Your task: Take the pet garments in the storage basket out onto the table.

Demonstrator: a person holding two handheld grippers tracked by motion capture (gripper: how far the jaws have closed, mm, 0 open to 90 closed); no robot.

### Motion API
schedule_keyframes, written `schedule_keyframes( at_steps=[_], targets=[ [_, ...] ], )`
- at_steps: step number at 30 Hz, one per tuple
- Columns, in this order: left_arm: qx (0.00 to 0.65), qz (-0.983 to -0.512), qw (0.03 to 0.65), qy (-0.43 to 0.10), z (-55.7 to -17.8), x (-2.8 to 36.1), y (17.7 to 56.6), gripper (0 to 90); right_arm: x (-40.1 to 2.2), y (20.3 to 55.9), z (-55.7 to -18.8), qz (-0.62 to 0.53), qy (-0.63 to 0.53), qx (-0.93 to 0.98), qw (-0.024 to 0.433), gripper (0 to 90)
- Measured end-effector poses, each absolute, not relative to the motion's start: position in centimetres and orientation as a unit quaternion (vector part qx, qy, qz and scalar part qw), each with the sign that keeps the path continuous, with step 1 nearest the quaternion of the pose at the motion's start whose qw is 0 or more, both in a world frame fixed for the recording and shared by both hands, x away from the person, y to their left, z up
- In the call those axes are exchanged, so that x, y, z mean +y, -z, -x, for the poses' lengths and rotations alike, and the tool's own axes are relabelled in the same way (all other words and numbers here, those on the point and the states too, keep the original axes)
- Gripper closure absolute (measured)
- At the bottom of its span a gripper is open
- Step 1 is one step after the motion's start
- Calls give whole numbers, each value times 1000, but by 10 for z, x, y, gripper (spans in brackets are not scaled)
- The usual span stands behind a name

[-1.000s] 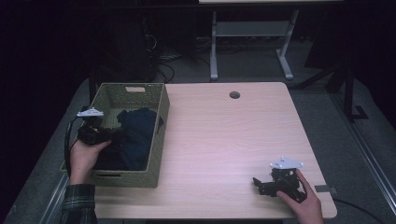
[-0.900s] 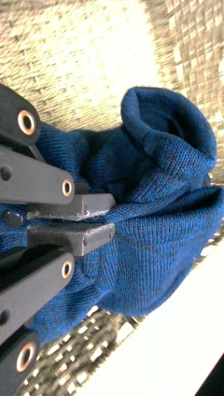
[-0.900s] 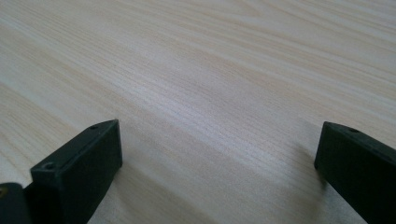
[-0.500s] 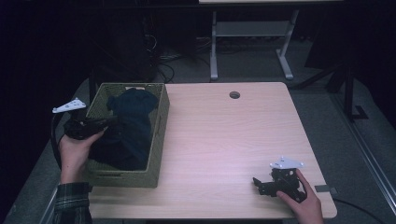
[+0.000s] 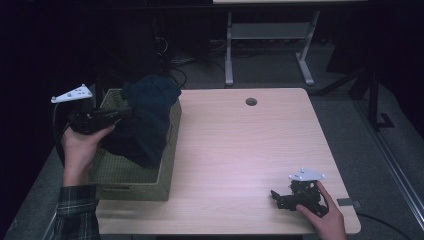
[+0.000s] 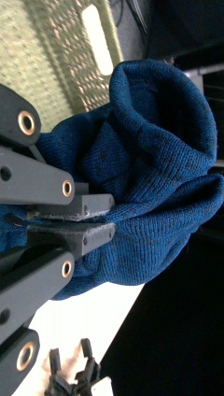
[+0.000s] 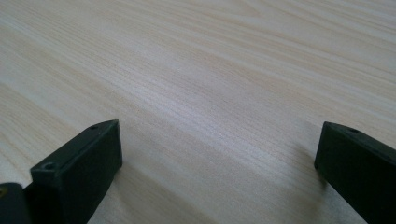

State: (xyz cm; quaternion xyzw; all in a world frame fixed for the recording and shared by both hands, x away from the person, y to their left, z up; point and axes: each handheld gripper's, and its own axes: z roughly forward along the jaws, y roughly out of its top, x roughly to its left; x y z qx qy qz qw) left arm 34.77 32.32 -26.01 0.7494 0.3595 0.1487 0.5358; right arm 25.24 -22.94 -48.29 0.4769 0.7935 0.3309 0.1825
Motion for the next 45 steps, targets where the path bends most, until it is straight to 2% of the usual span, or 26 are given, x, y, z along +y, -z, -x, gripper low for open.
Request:
schedule_keyframes(
  at_steps=[23, 45],
  targets=[
    [286, -769, 556, -133, -360, 249, 218, 861, -230, 483, -252, -476, -331, 794, 183, 4],
    [244, -784, 566, -81, -386, 155, 238, 860, -229, 483, -252, -479, -331, 793, 181, 5]
  ],
)
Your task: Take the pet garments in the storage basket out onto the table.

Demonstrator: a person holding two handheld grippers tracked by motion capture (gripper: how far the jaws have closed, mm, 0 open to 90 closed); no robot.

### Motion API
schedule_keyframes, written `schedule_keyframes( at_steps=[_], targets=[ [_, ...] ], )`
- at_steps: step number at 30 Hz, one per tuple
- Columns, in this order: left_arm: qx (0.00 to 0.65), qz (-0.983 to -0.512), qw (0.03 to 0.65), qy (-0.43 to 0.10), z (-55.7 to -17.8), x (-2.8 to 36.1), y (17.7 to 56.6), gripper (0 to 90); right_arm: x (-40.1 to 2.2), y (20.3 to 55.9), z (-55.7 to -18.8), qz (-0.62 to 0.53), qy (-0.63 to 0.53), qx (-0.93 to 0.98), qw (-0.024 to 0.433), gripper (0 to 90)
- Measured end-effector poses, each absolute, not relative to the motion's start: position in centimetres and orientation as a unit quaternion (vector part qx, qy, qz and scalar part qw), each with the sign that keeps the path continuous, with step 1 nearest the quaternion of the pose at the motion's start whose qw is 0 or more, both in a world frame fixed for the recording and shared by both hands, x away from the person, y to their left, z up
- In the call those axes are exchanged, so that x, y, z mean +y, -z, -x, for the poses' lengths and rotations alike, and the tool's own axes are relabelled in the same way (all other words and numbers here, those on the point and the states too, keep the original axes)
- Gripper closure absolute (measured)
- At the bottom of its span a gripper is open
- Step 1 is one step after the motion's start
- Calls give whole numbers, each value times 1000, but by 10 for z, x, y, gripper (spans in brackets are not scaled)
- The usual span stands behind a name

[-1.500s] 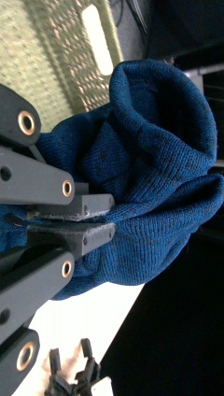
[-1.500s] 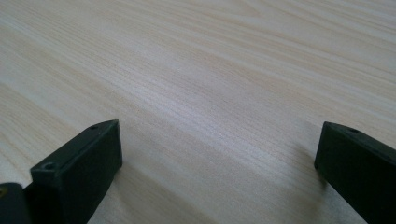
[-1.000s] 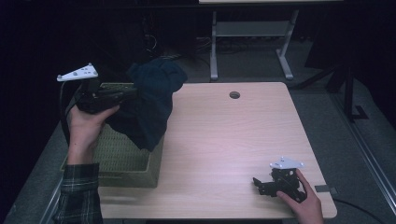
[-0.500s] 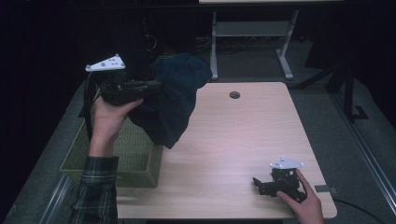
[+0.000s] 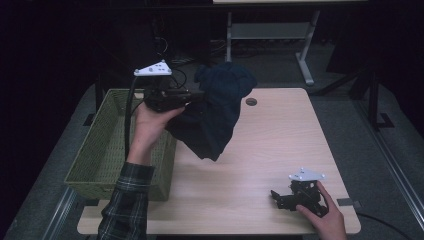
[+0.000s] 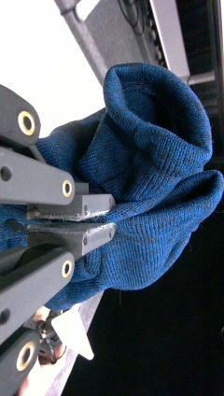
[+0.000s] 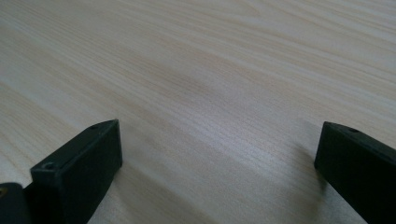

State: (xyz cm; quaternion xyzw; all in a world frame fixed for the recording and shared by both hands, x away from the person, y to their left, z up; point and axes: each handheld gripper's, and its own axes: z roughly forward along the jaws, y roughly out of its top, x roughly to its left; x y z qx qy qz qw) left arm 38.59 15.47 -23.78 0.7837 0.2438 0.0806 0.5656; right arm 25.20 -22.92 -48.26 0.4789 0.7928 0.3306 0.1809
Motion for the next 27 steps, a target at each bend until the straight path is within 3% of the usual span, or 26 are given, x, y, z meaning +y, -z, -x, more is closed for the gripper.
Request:
schedule_keyframes(
  at_steps=[14, 27],
  targets=[
    [229, -794, 561, -44, -401, 99, 268, 860, -229, 483, -252, -477, -331, 793, 182, 5],
    [238, -817, 525, -21, -423, 57, 327, 859, -229, 483, -252, -477, -331, 793, 182, 5]
  ],
)
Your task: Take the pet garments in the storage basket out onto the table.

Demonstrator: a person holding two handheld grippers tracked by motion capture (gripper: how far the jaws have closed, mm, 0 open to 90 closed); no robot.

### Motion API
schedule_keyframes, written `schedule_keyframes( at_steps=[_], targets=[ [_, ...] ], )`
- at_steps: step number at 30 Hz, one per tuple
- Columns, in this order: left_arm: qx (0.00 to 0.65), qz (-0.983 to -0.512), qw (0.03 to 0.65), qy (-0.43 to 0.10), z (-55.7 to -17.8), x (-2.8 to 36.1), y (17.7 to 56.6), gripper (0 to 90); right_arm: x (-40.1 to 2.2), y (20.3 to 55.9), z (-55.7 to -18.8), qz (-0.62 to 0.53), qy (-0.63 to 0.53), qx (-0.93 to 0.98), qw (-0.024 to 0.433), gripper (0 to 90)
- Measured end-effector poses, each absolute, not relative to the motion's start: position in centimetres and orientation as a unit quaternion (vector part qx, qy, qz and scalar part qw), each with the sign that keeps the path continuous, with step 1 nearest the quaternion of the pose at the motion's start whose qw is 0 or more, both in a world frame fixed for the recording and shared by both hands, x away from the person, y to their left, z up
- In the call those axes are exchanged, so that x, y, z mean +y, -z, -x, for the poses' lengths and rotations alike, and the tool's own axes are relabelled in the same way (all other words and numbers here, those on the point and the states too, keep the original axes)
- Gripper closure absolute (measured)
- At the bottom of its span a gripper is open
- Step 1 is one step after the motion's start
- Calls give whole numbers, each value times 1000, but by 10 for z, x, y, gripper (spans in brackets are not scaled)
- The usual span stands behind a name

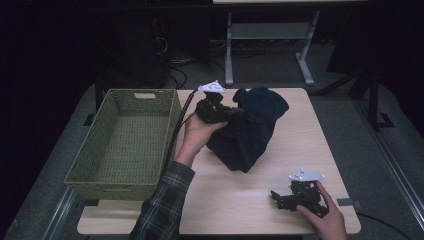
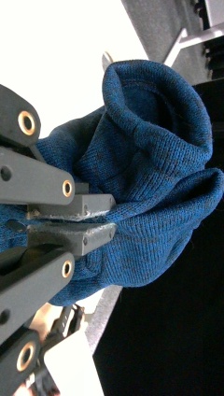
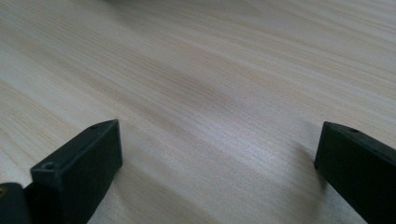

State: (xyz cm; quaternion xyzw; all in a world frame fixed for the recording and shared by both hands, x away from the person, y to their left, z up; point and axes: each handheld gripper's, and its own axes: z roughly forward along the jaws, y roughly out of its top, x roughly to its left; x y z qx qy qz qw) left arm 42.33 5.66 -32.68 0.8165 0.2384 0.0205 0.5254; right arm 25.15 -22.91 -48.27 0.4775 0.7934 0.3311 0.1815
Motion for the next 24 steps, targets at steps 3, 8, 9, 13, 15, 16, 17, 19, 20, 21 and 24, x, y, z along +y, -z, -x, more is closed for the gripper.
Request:
schedule_keyframes(
  at_steps=[3, 8, 9, 13, 15, 16, 17, 19, 20, 21, 24],
  targets=[
    [242, -819, 519, -15, -426, 50, 342, 859, -229, 483, -251, -477, -331, 794, 182, 5],
    [245, -825, 510, -12, -430, 39, 363, 858, -229, 483, -251, -477, -332, 793, 181, 5],
    [245, -826, 507, -12, -431, 37, 367, 858, -229, 483, -251, -479, -331, 793, 180, 5],
    [247, -831, 498, -13, -435, 31, 382, 855, -229, 483, -251, -479, -331, 793, 179, 5],
    [254, -831, 494, -10, -437, 27, 391, 851, -229, 482, -250, -480, -331, 793, 178, 5],
    [256, -832, 492, -10, -438, 26, 394, 848, -229, 483, -250, -480, -332, 793, 177, 5],
    [257, -833, 491, -12, -439, 26, 397, 848, -229, 483, -250, -480, -332, 793, 177, 5],
    [259, -832, 490, -9, -441, 25, 401, 847, -229, 483, -250, -478, -332, 793, 180, 5],
    [259, -833, 490, -9, -442, 25, 402, 841, -229, 483, -250, -478, -332, 793, 180, 5],
    [259, -835, 486, -10, -443, 24, 404, 835, -229, 483, -250, -478, -332, 793, 179, 5],
    [263, -835, 484, -9, -446, 25, 408, 778, -229, 483, -250, -478, -332, 793, 179, 4]
  ],
)
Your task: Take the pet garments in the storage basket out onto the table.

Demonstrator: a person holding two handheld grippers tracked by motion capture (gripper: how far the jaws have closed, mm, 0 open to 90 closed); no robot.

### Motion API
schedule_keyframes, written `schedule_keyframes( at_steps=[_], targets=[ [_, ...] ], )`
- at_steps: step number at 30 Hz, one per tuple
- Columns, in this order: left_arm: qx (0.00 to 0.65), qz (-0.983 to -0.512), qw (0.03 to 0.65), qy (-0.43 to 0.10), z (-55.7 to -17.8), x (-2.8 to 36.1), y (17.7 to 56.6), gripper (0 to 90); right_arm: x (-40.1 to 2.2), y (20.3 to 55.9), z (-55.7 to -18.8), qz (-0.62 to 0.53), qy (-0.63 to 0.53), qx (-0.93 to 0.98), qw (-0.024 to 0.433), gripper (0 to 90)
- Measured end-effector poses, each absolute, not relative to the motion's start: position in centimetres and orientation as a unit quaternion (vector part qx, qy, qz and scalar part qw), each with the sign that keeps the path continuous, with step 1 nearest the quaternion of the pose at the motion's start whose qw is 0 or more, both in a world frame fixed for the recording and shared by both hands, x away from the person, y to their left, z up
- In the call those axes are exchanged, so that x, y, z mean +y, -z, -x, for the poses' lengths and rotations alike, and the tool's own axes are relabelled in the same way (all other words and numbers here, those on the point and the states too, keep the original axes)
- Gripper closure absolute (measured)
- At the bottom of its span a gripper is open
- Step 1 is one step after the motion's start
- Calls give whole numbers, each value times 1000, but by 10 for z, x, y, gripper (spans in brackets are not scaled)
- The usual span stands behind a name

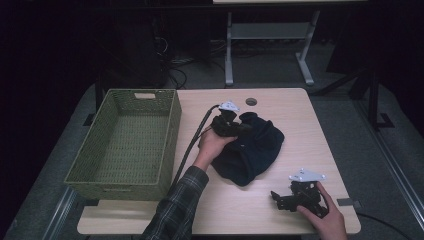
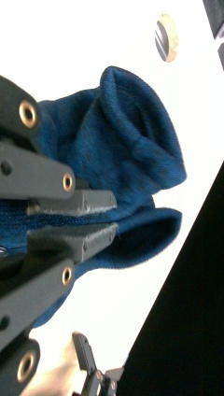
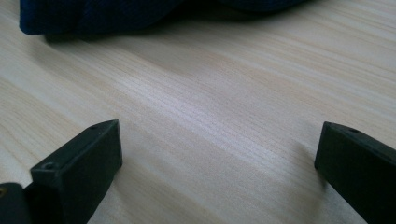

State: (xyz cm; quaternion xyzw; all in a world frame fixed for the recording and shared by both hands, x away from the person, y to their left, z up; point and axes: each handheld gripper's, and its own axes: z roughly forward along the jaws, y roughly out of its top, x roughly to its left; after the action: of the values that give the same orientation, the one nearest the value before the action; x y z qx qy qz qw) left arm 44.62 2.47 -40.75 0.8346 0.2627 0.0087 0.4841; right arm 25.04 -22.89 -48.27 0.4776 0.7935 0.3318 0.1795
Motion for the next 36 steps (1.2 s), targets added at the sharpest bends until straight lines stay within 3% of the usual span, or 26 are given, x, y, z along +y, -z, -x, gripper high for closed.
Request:
schedule_keyframes(
  at_steps=[13, 17, 36],
  targets=[
    [258, -843, 470, -45, -435, 33, 397, 276, -229, 483, -251, -478, -332, 794, 177, 4],
    [271, -843, 461, -61, -428, 42, 397, 171, -229, 482, -250, -478, -331, 794, 177, 4],
    [291, -839, 448, -102, -388, 75, 399, 132, -229, 483, -251, -477, -331, 795, 178, 4]
  ],
)
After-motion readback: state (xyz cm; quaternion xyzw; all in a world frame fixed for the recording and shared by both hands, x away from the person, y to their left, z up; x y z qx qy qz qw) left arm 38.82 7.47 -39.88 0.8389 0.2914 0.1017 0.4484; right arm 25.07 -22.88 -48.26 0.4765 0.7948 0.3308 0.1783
